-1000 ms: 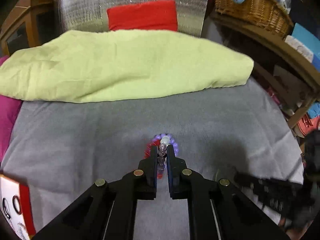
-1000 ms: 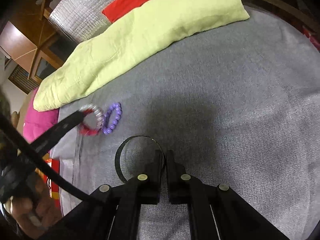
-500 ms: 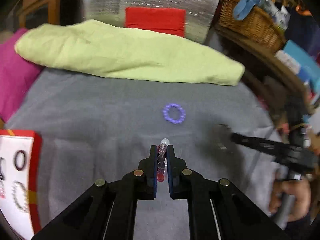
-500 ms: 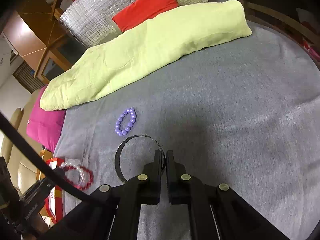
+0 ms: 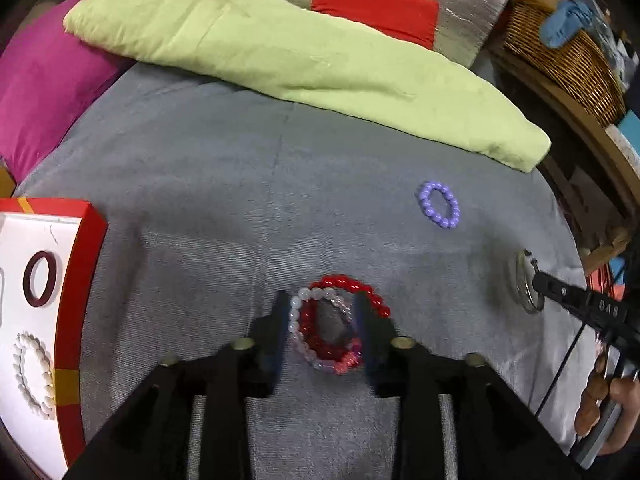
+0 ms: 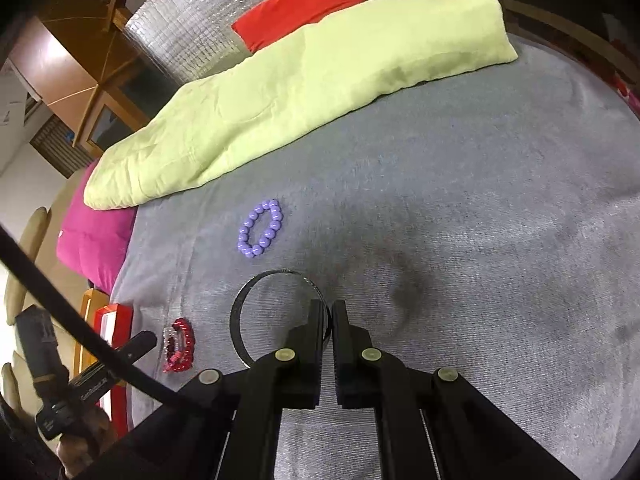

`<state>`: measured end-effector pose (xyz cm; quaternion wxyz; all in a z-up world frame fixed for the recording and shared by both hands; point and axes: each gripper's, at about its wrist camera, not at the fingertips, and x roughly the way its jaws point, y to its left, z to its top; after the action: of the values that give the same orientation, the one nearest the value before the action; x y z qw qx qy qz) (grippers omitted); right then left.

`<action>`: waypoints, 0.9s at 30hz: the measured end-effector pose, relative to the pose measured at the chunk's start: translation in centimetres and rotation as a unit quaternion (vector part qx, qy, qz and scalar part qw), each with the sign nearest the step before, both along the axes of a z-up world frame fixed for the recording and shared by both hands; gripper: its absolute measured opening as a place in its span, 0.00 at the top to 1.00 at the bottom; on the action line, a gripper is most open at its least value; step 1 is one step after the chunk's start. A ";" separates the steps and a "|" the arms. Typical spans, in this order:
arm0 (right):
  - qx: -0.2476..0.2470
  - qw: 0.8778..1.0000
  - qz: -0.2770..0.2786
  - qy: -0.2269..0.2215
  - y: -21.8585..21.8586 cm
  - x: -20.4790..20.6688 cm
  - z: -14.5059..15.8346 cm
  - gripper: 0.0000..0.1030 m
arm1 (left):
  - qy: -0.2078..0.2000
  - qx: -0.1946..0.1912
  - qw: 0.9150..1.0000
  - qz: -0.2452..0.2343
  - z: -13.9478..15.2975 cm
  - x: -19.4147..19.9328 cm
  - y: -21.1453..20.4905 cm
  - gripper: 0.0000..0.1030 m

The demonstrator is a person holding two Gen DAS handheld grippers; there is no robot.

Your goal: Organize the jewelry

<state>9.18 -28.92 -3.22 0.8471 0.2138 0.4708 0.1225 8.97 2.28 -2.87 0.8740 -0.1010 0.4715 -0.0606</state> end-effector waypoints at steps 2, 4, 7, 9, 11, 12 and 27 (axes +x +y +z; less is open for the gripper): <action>0.004 1.000 -0.002 0.001 -0.2 0.0 -0.1 0.96 | -0.001 -0.004 1.000 0.008 0.0 0.1 0.5 0.59; 0.007 1.000 -0.004 0.001 -0.4 0.0 0.0 0.96 | 0.000 -0.001 1.000 0.013 -0.1 -0.1 0.7 0.59; 0.008 1.000 -0.004 -0.001 -0.4 -0.1 0.0 0.96 | 0.009 -0.004 1.000 0.012 -0.3 -0.4 0.9 0.59; 0.008 1.000 -0.003 -0.001 -0.4 0.0 0.0 0.96 | 0.016 -0.004 1.000 0.007 -0.5 -0.9 0.8 0.59; 0.009 1.000 -0.003 -0.001 -0.4 0.0 0.0 0.96 | 0.019 0.012 1.000 0.002 -1.1 -1.1 0.4 0.72; 0.009 1.000 -0.003 -0.001 -0.4 -0.1 0.0 0.96 | 0.026 0.025 0.999 -0.002 -1.5 -1.0 0.1 0.79; 0.014 1.000 -0.005 -0.002 -0.5 0.0 0.0 0.96 | 0.001 0.007 1.000 -0.029 0.4 -2.4 -0.1 1.00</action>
<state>9.19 -29.44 -3.26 0.8457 0.2276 0.4660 0.1256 6.56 2.16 -2.52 0.8720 -0.0810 0.4758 -0.0821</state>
